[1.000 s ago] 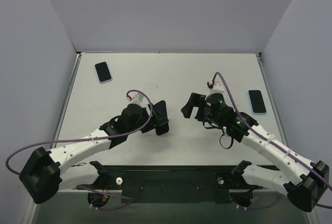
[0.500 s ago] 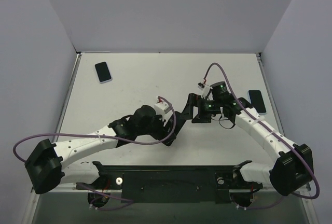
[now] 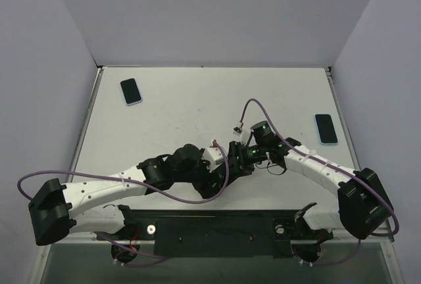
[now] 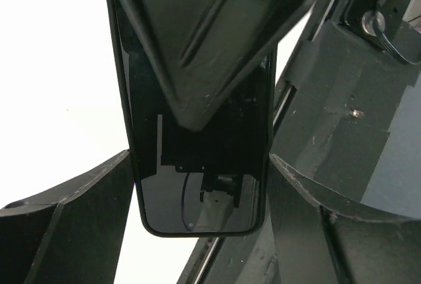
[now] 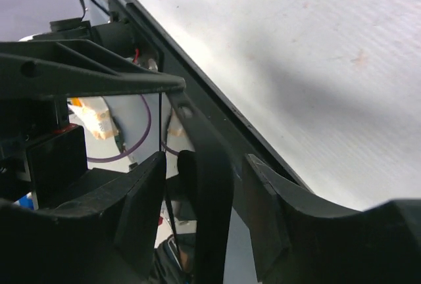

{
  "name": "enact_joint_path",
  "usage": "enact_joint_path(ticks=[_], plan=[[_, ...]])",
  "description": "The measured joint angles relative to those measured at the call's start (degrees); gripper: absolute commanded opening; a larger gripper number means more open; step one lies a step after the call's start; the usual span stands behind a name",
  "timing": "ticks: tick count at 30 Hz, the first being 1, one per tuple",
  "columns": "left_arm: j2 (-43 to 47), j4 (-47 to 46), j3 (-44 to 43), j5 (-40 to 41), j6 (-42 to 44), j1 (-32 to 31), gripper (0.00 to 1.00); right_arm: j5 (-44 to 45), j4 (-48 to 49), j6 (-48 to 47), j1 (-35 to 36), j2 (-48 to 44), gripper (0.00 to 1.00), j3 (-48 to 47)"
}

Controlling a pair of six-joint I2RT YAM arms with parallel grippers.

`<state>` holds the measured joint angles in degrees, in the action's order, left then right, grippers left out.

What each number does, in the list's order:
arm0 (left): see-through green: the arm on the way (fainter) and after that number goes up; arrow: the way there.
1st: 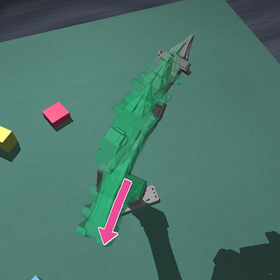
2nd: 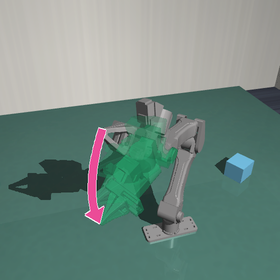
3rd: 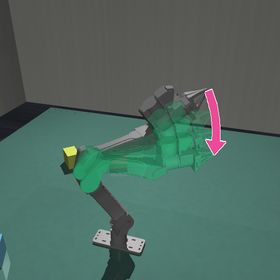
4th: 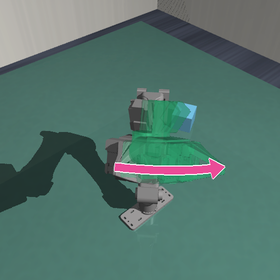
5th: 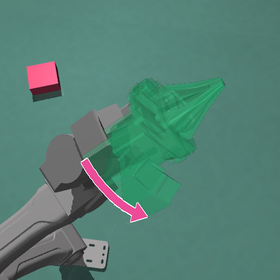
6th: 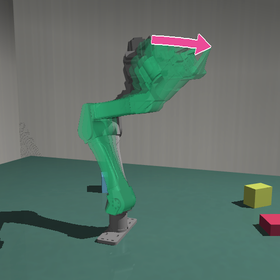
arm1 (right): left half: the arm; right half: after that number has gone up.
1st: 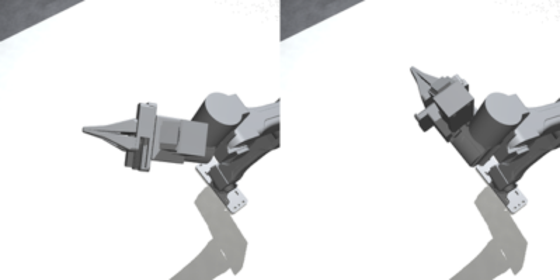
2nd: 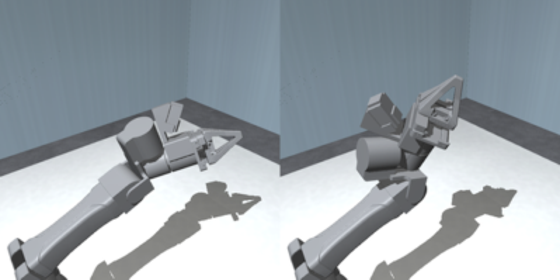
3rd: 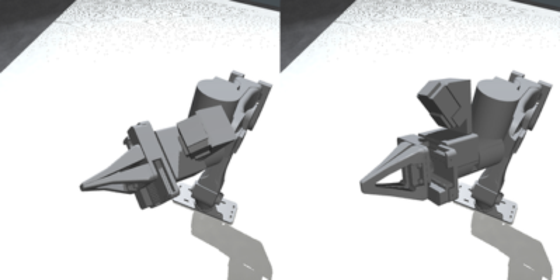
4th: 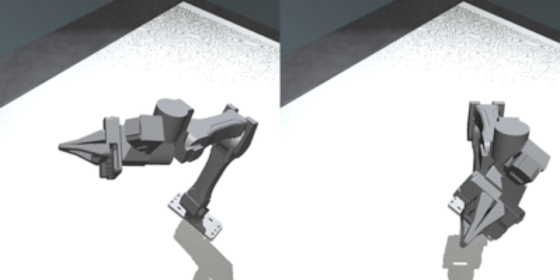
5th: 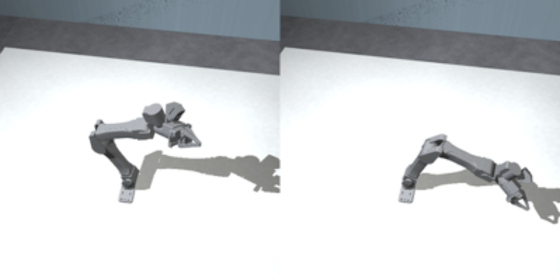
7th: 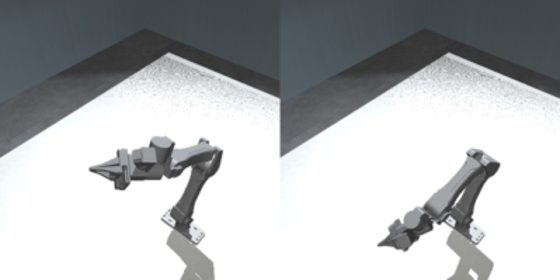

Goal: Take the phone out of the phone case
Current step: Adjust the phone.

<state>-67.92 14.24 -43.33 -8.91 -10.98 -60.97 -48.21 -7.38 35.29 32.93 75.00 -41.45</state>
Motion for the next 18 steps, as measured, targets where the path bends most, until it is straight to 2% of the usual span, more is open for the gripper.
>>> enact_joint_path(ticks=[3, 4, 6, 10, 11, 12, 13, 14, 18], plan=[[2.64, -0.63, 1.36, 0.33, 1.68, -1.42, 0.0, -2.05, 6.01, 3.5, 1.44, -0.02, 0.32, 2.8], [3.56, -0.57, 2.03, 0.5, 2.1, -1.7, 0.0, -2.89, 7.76, 4.68, 1.7, -0.13, 0.15, 3.74], [4.66, -0.57, 2.84, 0.55, 2.84, -1.99, 0.0, -4.63, 11.41, 7.19, 2.03, -0.22, 0.0, 5.31], [5.51, -0.7, 3.3, 1.64, 3.93, -2.25, 0.0, -5.38, 16.52, 12.57, 2.27, -1.49, 0.0, 7.02], [5.79, -0.63, 3.28, 2.08, 3.91, -2.25, 0.19, -5.07, 18.01, 13.79, 2.27, -2.14, 0.0, 7.65], [6.08, -0.55, 3.23, 2.84, 3.82, -2.36, 0.31, -4.5, 19.28, 14.8, 2.32, -3.02, 0.0, 8.39], [6.21, -0.59, 3.1, 3.39, 3.69, -2.4, 0.54, -3.61, 20.5, 15.98, 2.32, -4.24, 0.0, 9.31], [6.45, -0.81, 2.6, 4.72, 3.08, -2.75, 0.83, -1.42, 22.64, 18.12, 2.32, -7.28, 0.0, 10.95], [9.11, -1.68, 2.4, 8.39, -0.39, -2.73, 0.85, 2.71, 27.82, 23.37, 2.03, -11.56, 0.0, 13.49]])
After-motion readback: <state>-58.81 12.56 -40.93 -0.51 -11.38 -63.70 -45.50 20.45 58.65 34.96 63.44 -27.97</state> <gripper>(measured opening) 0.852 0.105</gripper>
